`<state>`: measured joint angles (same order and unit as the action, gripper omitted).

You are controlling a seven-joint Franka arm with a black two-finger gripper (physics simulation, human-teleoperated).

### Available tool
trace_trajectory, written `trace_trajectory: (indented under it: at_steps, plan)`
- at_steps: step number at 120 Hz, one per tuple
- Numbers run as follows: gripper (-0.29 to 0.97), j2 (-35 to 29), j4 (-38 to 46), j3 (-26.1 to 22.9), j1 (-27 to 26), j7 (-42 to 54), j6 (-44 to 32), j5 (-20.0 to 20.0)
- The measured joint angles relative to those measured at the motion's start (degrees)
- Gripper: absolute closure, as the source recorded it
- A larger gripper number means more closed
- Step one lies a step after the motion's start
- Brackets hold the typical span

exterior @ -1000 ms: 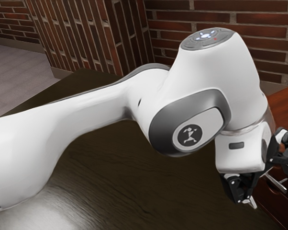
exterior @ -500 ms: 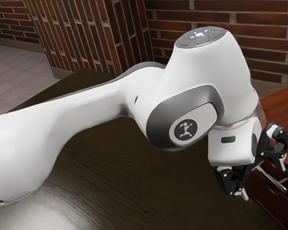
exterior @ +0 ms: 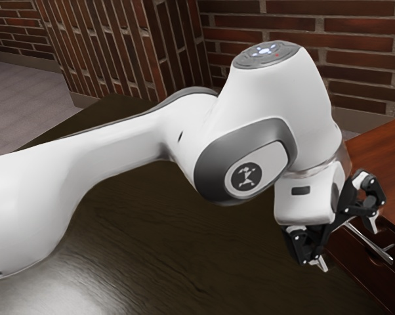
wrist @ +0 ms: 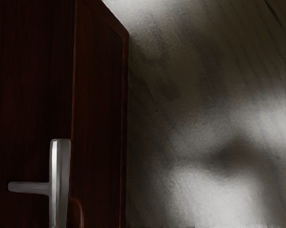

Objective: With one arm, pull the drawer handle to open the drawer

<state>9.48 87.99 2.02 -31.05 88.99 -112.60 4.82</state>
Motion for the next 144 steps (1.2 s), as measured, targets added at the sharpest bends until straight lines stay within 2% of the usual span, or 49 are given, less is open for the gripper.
trace_trajectory:
  at_steps: [101, 144]
  plan:
    - [0.00, -0.7, 5.5, 0.0, 0.4, 1.0, -7.3, 2.4]
    - [0.00, -0.8, 6.6, 0.0, 0.4, 1.1, -8.0, 2.6]
